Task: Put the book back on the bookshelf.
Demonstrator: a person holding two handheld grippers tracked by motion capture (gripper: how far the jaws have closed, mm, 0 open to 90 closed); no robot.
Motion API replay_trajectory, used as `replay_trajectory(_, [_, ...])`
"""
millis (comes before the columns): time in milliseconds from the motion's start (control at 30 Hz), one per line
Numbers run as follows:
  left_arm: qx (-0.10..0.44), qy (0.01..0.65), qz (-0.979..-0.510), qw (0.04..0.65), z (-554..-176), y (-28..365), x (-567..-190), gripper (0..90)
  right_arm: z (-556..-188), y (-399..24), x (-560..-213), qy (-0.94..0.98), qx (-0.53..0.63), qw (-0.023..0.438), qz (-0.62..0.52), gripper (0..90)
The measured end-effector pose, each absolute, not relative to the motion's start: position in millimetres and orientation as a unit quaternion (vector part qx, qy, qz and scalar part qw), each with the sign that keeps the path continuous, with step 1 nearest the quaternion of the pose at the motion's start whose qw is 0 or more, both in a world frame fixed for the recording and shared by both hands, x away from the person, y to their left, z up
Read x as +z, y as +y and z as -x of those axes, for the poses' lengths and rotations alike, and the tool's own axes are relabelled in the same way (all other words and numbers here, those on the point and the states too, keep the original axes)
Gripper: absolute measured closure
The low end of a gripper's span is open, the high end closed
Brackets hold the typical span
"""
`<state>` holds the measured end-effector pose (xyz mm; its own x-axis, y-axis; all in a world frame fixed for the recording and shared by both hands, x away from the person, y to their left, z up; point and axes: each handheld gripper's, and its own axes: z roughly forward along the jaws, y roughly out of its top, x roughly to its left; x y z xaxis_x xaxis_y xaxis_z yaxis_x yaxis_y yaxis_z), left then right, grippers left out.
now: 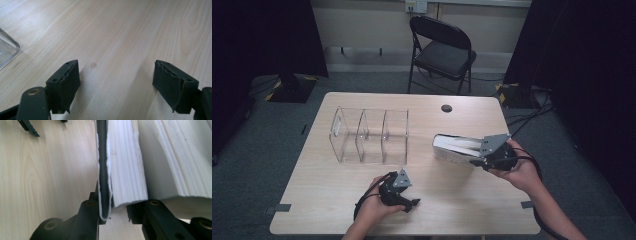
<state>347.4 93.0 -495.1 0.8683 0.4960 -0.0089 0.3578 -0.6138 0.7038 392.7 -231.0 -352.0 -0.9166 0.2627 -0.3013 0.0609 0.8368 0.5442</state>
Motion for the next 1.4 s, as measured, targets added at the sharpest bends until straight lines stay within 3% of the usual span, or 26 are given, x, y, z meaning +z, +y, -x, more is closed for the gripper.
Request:
replay_trajectory(433, [0.097,0.237,-0.888,0.383,-348,93,-499,15.4,-387,-234,-346,0.943,0.291,0.143,-0.071,74.3])
replay_trajectory(933, [0.099,0.233,-0.888,0.385,-350,94,-500,15.0,-384,-233,-342,0.944,0.31,0.092,-0.056,74.5])
replay_trajectory(1400, [0.097,0.232,-0.888,0.385,-350,94,-500,14.7,-377,-230,-340,0.945,0.316,0.072,-0.036,74.6])
